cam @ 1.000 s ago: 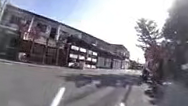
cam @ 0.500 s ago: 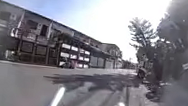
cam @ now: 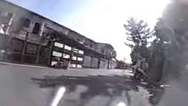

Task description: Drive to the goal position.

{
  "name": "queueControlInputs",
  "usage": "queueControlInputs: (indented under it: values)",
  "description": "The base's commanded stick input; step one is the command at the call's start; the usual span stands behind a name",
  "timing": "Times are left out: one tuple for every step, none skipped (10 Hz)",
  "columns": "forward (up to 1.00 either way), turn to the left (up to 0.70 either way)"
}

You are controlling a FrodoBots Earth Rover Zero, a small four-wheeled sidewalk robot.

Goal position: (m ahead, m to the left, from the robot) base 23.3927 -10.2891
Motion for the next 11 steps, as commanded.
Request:
queueControlInputs:
  values:
    - [0.85,0.0]
    - [0.85,0.0]
    - [0.85,0.0]
    - [0.85,0.0]
    - [0.85,0.0]
    - [0.85,0.0]
    - [0.85,0.0]
    - [0.85,0.0]
    - [0.85,0.0]
    - [0.85,0.0]
    - [0.85,0.0]
